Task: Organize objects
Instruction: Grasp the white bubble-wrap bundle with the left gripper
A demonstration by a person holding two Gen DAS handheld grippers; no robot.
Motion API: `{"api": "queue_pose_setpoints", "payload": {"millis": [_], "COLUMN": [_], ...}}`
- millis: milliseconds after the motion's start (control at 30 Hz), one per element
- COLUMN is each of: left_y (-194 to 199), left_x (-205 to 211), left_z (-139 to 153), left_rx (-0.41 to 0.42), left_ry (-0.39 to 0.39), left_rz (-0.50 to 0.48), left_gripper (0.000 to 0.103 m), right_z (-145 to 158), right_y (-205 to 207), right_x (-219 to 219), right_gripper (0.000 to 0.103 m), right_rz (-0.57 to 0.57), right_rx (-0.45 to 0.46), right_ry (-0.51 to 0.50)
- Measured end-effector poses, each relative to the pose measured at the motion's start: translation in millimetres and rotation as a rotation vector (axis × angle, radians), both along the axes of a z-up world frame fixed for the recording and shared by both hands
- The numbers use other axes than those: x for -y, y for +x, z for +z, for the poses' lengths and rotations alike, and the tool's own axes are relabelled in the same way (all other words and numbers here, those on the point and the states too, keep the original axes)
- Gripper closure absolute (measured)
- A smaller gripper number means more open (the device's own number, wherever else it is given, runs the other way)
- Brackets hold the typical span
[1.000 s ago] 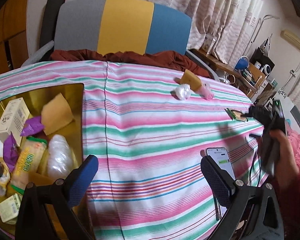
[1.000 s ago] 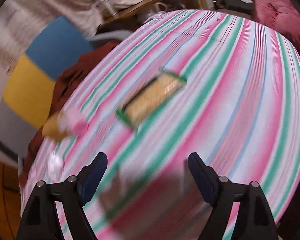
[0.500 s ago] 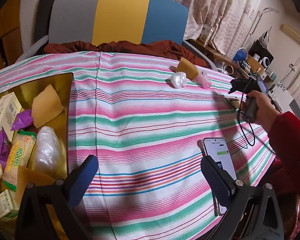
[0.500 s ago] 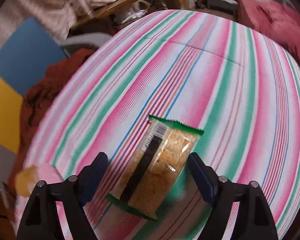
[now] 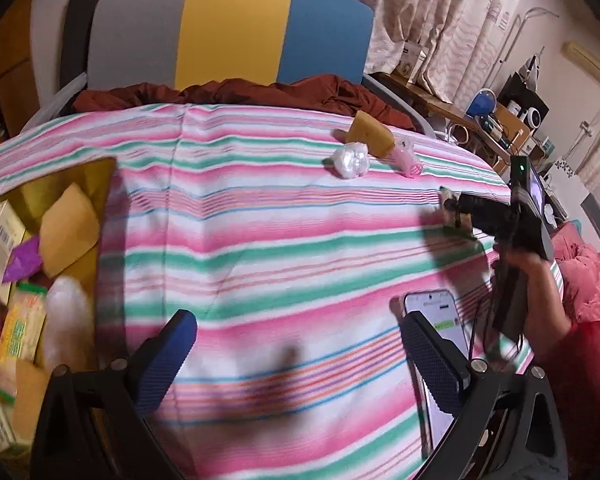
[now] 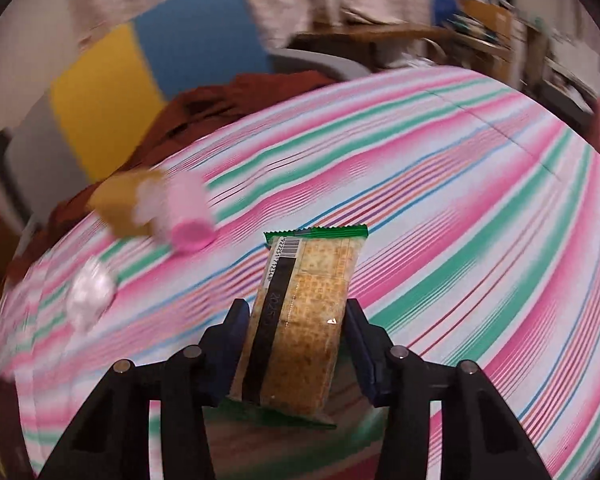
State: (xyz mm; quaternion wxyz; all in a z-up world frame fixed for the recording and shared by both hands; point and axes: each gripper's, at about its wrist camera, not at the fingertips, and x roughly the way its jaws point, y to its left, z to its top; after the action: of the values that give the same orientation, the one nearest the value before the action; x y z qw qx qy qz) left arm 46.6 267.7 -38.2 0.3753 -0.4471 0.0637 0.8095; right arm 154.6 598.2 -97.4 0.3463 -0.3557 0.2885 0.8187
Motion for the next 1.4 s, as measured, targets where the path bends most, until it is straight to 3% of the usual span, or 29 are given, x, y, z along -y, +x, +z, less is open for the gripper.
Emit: {"api": "queue_pose_setpoints", "payload": {"millis": [133, 300, 500, 733, 867, 933, 967, 1000, 1067, 1167, 1267, 1400], "left_y": [-11.5, -35.1, -79.6, -112.8, -111.6, -108.2, -107.4, -107.7, -109.0, -114.5, -109.6, -89.3], "left_x": [-28.6, -89.4, -162.9, -219.9, -243.2, -248.1, -249.2, -249.1, -244.5, -231.6, -218.2, -200.5], "left_z": [4.5, 6.1, -10.6, -32.2, -35.7, -39.4, -43.3, -49.6, -54.7, -52.6, -53.5, -45.6], "left_rx": [-0.014, -0.097, -0.020, -0.038, -0.153, -0.204, -0.215, -0.207, -0.192, -0.177, -0.178, -0.243], "left_ry": [0.002, -0.014, -0.018, -0.057, -0.089, -0.090, -0.105, -0.119, -0.111, -0.067, -0.045, -0.012], "left_rz": [-0.016, -0.051, -0.037, 0.017, -0.032, -0.077, -0.091, -0.103, -0.099, -0.049, -0.041, -0.063], "left_gripper": [0.000, 0.000, 0.000, 0.001, 0.011, 0.028, 0.045, 0.051, 0.054, 0.067, 0.067, 0.067], "right_z": [-3.1, -6.7, -7.9, -4.0, -6.2, -6.5, -6.6, -6.9, -6.5, -4.9, -2.9, -2.4], "right_y": [14.6, 13.7, 5.3, 8.8, 7.2, 8.3, 8.9, 9.4, 11.1, 13.6, 14.6, 14.9], "right_x": [20.4, 28.3, 29.0, 30.9, 29.4, 29.0, 28.8, 28.4, 28.7, 30.4, 32.9, 33.2], "right_gripper": [0.057, 0.059, 0.060, 0.060, 0.060, 0.060, 0.060, 0.060, 0.060, 0.060, 0.060, 0.060], "right_rz": [0.077, 0.088, 0.076, 0.054, 0.057, 0.056, 0.054, 0.051, 0.044, 0.037, 0.036, 0.039], "right_rx": [-0.036, -0.054, -0.045, -0.064, -0.058, -0.062, -0.065, -0.068, -0.073, -0.082, -0.087, -0.091], "right_ry": [0.049, 0.086, 0.200, 0.242, 0.237, 0.235, 0.234, 0.234, 0.238, 0.252, 0.265, 0.264]}}
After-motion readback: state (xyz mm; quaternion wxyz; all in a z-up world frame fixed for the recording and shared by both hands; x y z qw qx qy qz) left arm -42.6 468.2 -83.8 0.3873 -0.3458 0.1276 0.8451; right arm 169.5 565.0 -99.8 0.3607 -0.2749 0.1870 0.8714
